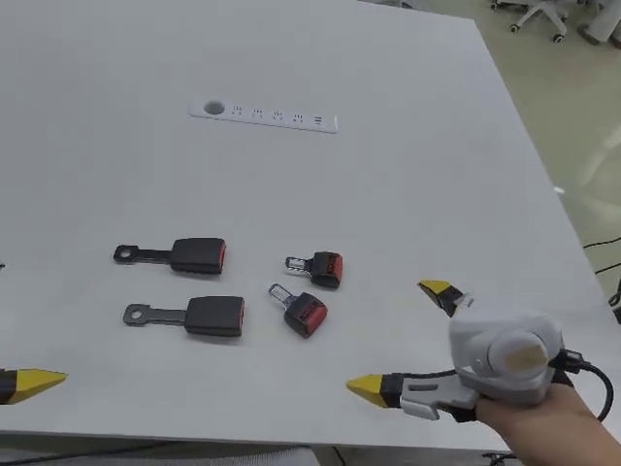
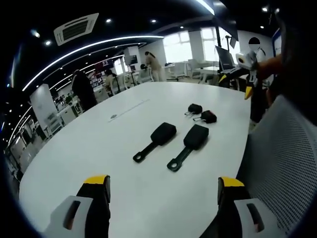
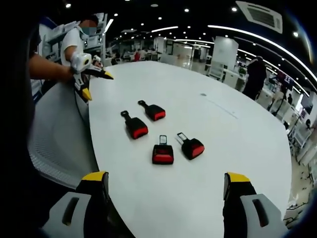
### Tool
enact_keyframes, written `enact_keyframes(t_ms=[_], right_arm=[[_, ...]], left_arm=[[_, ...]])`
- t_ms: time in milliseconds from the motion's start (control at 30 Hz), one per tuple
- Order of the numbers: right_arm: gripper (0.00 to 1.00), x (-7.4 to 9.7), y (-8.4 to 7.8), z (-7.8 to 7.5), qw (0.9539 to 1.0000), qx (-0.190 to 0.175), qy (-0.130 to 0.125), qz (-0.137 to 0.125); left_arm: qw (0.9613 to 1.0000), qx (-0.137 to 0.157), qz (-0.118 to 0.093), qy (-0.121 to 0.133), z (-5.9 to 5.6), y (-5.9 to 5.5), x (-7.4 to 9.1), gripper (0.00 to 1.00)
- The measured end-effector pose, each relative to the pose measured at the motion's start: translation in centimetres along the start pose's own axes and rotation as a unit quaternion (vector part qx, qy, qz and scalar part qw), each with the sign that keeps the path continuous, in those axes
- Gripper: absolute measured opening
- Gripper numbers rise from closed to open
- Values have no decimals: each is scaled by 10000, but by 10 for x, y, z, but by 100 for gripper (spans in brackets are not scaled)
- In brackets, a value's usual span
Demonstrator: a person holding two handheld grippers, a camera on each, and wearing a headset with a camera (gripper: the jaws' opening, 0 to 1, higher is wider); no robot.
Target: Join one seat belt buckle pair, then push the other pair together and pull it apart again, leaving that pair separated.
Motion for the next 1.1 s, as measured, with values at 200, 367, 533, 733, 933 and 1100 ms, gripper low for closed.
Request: enact_keyframes(t_ms=[200, 367, 533, 733, 933, 1100], right_arm=[[99, 0, 2, 5, 9999, -29, -86, -104], [99, 4, 5, 5, 10000, 26, -66, -33], [96, 3, 5, -7, 9995, 13, -273, 158], [97, 6, 8, -16, 9994, -57, -297, 170], [96, 3, 14, -13, 9994, -182, -270, 137], [95, -5, 16, -12, 9995, -94, -237, 179]], left_arm=[[9999, -60, 21, 92, 0, 0, 2, 93], [9999, -16, 69, 146, 3, -4, 3, 92], [9999, -25, 134, 78, 2, -7, 2, 91], [9998, -21, 177, 6, 2, -12, 0, 91], [9998, -27, 194, 40, 3, -12, -1, 89], [9998, -43, 198, 53, 5, -14, -1, 87]])
Point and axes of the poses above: the centre of the closed fingertips' face, and the gripper's own axes: x roughly backward along the fingers, z roughly to its left, y roughly out of its top, the point moved 10 cm from there along x, roughly backward along the fingers, and after that the axes turned 14 degrees about -x, right-handed, at the moved point
